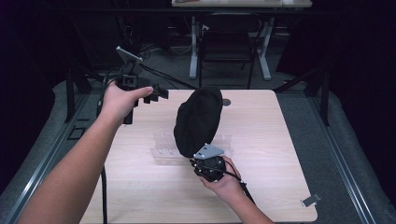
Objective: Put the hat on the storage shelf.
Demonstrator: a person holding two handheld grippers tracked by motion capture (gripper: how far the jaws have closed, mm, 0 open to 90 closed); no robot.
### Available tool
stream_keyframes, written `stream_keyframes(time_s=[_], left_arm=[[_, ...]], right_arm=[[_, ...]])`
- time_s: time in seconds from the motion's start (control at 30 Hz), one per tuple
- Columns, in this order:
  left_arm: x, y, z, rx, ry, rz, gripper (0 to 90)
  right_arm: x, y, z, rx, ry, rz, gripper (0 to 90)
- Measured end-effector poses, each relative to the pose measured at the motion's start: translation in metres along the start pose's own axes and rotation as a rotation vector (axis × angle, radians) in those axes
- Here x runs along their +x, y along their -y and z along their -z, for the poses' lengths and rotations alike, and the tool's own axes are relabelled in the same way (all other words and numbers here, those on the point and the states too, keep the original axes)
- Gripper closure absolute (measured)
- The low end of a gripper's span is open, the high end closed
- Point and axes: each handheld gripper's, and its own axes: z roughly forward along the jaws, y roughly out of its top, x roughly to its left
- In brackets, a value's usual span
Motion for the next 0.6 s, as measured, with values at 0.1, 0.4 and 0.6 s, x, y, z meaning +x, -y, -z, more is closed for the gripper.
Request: stream_keyframes(time_s=[0.1,0.4,0.6], left_arm=[[0.01,0.003,0.002,-0.003,-0.026,0.002,47.8],[0.027,0.007,0.004,-0.003,-0.06,0.013,46.6],[0.037,0.011,0.006,-0.002,-0.077,0.013,46.6]], right_arm=[[0.0,0.001,0.003,0.006,-0.002,0.004,65.6],[-0.002,0.003,0.01,0.011,0.006,0.007,63.5],[-0.005,0.004,0.018,0.006,-0.005,-0.013,63.1]])
